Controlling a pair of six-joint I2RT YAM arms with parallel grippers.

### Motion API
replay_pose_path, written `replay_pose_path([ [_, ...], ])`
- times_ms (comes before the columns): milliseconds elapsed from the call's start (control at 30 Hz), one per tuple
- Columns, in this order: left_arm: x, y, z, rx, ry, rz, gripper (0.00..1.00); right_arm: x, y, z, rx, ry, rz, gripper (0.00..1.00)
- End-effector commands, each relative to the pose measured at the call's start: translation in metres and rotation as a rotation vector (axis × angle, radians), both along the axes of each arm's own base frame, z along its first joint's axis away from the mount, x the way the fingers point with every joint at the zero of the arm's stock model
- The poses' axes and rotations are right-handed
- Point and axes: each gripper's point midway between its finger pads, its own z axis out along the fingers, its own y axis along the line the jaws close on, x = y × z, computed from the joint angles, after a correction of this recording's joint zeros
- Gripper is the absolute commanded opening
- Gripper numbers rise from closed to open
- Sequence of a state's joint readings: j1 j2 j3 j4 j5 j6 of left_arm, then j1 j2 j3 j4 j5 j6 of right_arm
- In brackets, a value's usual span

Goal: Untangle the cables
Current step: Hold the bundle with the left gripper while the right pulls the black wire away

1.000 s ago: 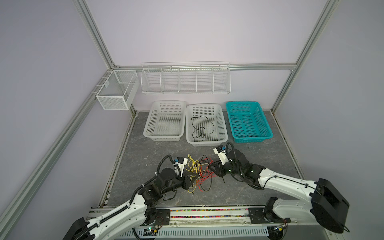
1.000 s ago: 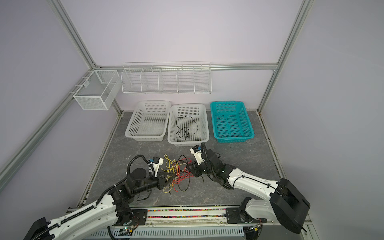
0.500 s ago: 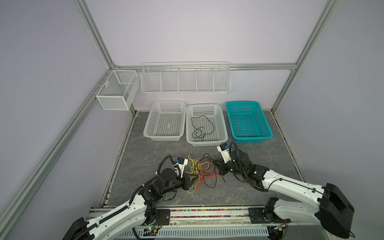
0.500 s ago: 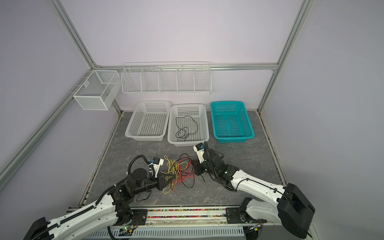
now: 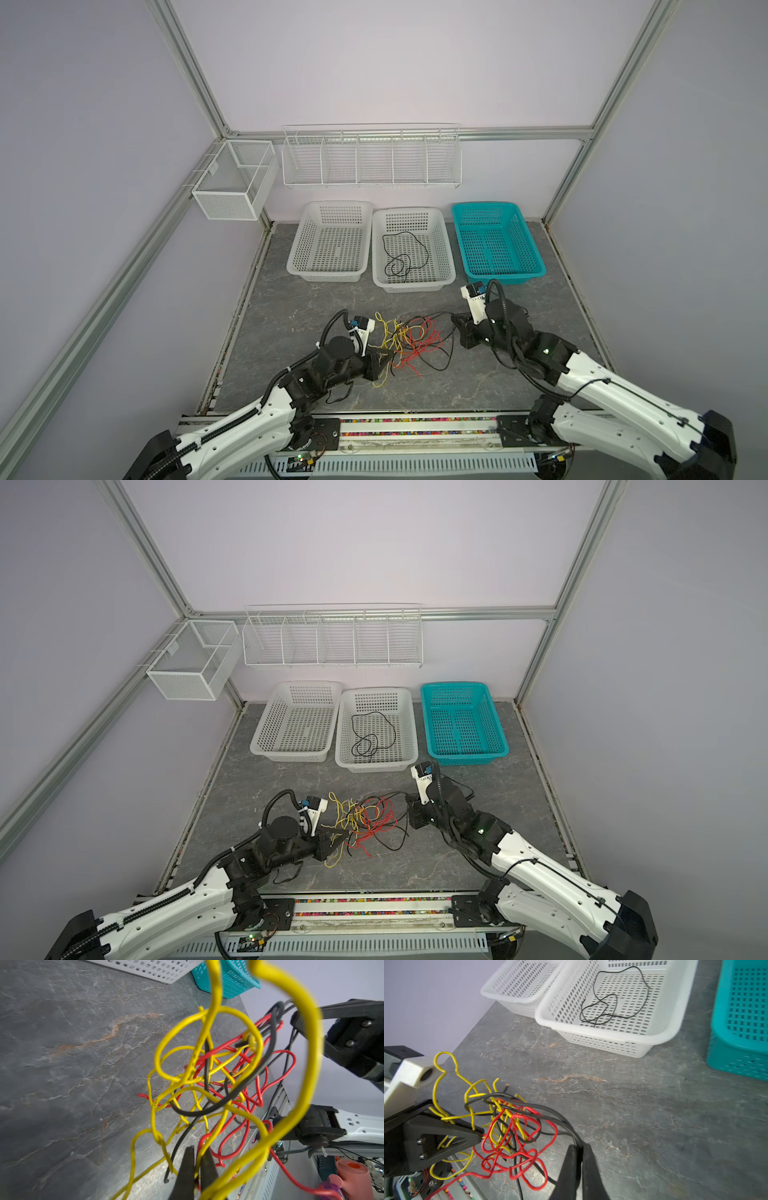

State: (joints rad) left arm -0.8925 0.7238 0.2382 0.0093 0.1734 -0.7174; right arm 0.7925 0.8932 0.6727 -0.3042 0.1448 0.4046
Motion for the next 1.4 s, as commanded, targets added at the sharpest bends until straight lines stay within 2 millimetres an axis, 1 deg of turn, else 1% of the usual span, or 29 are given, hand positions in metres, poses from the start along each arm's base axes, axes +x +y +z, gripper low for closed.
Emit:
replay_pose_path([
  [0, 0.013, 0.017, -0.006, 0.081, -0.010, 0.108, 0.00, 0.010, -0.040, 0.001, -0.060, 0.023, -0.167, 0.06],
  [133, 0.015, 0.018, -0.009, 0.096, -0.004, 0.122, 0.00, 0.011, -0.058, -0.008, -0.084, 0.082, -0.226, 0.06],
  [200, 0.015, 0.017, -0.010, 0.101, -0.001, 0.115, 0.00, 0.010, -0.059, -0.010, -0.077, 0.100, -0.228, 0.06],
  [233, 0.015, 0.016, -0.010, 0.100, 0.002, 0.112, 0.00, 0.009, -0.056, -0.010, -0.065, 0.109, -0.215, 0.06],
  [333, 0.014, 0.012, -0.007, 0.082, -0.002, 0.094, 0.00, -0.001, -0.027, -0.007, 0.010, 0.125, -0.054, 0.11],
  [367, 0.014, 0.011, -0.006, 0.072, -0.004, 0.089, 0.00, -0.003, -0.021, -0.007, 0.030, 0.134, -0.021, 0.13],
  [400, 0.013, 0.009, -0.004, 0.060, -0.007, 0.083, 0.00, -0.006, -0.016, -0.008, 0.043, 0.144, 0.005, 0.16],
  [467, 0.013, 0.005, -0.007, 0.058, 0.006, 0.071, 0.00, -0.011, -0.005, -0.011, 0.080, 0.165, 0.063, 0.22],
  [500, 0.012, 0.004, -0.006, 0.049, 0.005, 0.067, 0.00, -0.012, -0.001, -0.013, 0.095, 0.176, 0.075, 0.25],
  [600, 0.013, 0.003, -0.005, 0.039, 0.003, 0.066, 0.00, -0.016, 0.006, -0.024, 0.128, 0.209, 0.089, 0.40],
  [633, 0.012, 0.003, -0.004, 0.034, 0.004, 0.065, 0.00, -0.015, 0.005, -0.030, 0.129, 0.222, 0.072, 0.46],
  [667, 0.012, 0.002, -0.003, 0.029, 0.003, 0.066, 0.00, -0.015, 0.004, -0.037, 0.125, 0.238, 0.058, 0.49],
  [767, 0.012, 0.002, -0.002, 0.017, 0.000, 0.068, 0.00, -0.014, 0.005, -0.061, 0.111, 0.302, 0.028, 0.54],
  [833, 0.012, 0.002, 0.000, 0.007, -0.004, 0.069, 0.00, -0.014, 0.010, -0.076, 0.099, 0.338, 0.024, 0.54],
  [900, 0.012, 0.002, -0.001, 0.007, -0.005, 0.068, 0.00, -0.013, 0.013, -0.091, 0.049, 0.349, 0.021, 0.55],
  [933, 0.012, 0.003, 0.007, -0.019, -0.023, 0.070, 0.00, -0.011, 0.013, -0.097, 0.020, 0.347, 0.013, 0.55],
  [967, 0.012, 0.003, 0.010, -0.031, -0.029, 0.069, 0.00, -0.011, 0.017, -0.102, 0.007, 0.344, 0.022, 0.55],
  [1067, 0.009, 0.003, 0.019, -0.073, -0.047, 0.063, 0.00, -0.010, 0.029, -0.114, -0.031, 0.332, 0.057, 0.54],
  [1133, 0.006, 0.004, 0.025, -0.100, -0.059, 0.053, 0.00, -0.006, 0.029, -0.122, -0.091, 0.319, 0.040, 0.54],
  [1233, 0.003, 0.005, 0.032, -0.128, -0.071, 0.044, 0.00, 0.003, 0.028, -0.131, -0.124, 0.300, 0.011, 0.53],
  [1367, -0.001, 0.005, 0.041, -0.162, -0.085, 0.029, 0.00, 0.014, 0.034, -0.134, -0.123, 0.269, -0.003, 0.52],
])
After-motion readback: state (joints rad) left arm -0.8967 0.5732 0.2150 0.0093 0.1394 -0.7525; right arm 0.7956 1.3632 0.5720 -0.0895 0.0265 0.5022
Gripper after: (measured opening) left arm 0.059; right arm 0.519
